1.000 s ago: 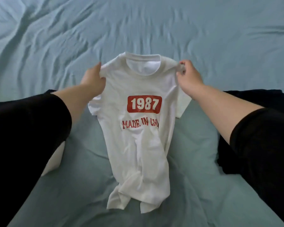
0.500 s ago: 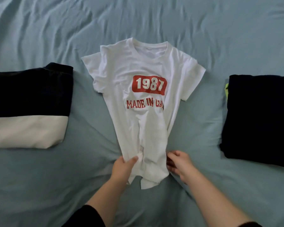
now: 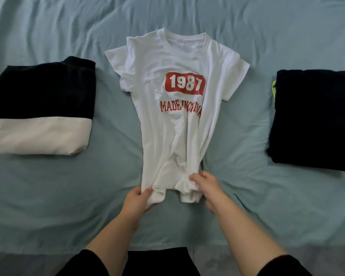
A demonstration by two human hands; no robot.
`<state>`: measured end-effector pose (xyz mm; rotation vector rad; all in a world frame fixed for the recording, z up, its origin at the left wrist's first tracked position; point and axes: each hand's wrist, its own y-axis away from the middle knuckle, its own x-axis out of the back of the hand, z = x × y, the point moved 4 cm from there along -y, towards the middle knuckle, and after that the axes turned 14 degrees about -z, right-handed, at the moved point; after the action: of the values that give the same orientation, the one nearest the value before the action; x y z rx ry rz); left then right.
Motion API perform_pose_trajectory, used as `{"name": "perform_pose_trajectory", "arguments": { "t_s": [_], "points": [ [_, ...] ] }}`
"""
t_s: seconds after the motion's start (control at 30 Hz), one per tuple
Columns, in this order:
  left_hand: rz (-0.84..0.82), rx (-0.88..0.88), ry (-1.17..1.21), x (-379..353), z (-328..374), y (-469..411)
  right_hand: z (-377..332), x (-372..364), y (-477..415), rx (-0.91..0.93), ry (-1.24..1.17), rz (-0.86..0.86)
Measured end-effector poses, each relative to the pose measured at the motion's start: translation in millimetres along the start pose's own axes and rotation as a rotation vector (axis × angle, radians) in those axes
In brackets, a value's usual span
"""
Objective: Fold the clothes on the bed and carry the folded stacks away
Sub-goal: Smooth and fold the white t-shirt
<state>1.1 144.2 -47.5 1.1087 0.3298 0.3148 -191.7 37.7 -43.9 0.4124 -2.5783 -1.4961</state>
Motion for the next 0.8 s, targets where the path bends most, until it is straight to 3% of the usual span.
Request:
{"name": "perform_pose_trajectory", "arguments": {
  "t_s": [0.1,0.23,0.3,0.37,0.43,0.53,0.67,0.8],
  "points": [
    [0.022,-0.033,0.061,20.9,2.3,11.3,7.1,8.6,20.3,-0.106,-0.357,-0.109],
    [0.018,-0.059,-0.057,56.2,8.5,23.4,9.5,37.3,43.2,-0.160,-0.307,-0.204],
    [0.004,-0.067,-0.127,70.6,11.1,29.8,9.4,51.9,50.9,-0.104,-0.163,-0.129],
    [0.008,-0.090,-0.208,85.3,11.3,35.7,10.1,71.7,56.1,-0.001,0.076,0.114],
    [0.039,-0.102,-0.263,99.8,6.6,40.5,16.5,88.4,63.2,0.076,0.023,0.279],
    [0.059,-0.095,-0.255,114.5,-6.1,44.9,40.5,107.1,70.8,0.035,-0.201,0.294],
    [0.046,-0.074,-0.217,118.7,-19.3,43.8,65.9,122.1,83.9,-0.075,-0.041,0.269],
    [0.085,-0.076,-0.188,114.7,-30.3,48.9,68.4,133.5,87.7,0.070,0.089,0.391]
  ]
}}
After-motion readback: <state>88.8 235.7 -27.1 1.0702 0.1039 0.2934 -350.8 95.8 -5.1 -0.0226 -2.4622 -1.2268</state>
